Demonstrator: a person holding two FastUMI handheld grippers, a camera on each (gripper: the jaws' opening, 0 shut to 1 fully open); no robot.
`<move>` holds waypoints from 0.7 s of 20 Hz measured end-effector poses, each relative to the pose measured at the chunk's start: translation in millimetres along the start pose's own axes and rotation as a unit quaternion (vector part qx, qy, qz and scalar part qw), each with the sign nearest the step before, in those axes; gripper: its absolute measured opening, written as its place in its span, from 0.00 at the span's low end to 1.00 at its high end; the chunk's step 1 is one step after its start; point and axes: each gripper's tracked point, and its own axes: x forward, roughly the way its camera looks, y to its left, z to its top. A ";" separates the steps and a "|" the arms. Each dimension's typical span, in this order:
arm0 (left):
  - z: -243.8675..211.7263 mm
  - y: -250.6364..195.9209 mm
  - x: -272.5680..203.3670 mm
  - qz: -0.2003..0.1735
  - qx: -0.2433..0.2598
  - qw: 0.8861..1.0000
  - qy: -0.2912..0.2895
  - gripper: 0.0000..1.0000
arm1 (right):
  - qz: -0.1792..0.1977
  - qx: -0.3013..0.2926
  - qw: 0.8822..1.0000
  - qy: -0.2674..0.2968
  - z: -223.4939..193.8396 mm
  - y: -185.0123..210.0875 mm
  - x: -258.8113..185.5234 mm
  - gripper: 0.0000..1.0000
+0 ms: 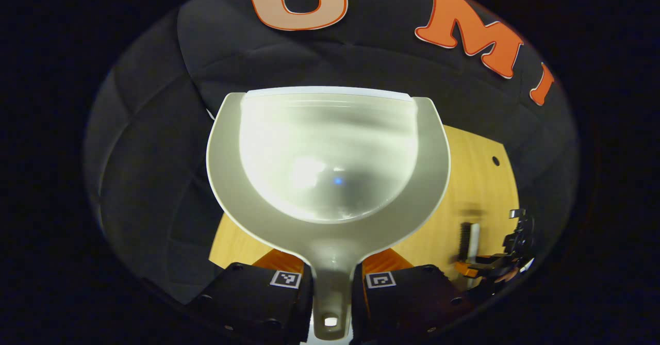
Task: Pick up the small broom and dustpan from the desktop, sweep the trash into the dustpan with the broom, and then empty the trash into the garbage bin.
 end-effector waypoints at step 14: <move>-34.3 -44.4 23.5 -0.083 0.127 0.988 0.009 0.31 | -0.007 -0.006 1.000 -0.009 -2.2 -8.1 -6.3 0.95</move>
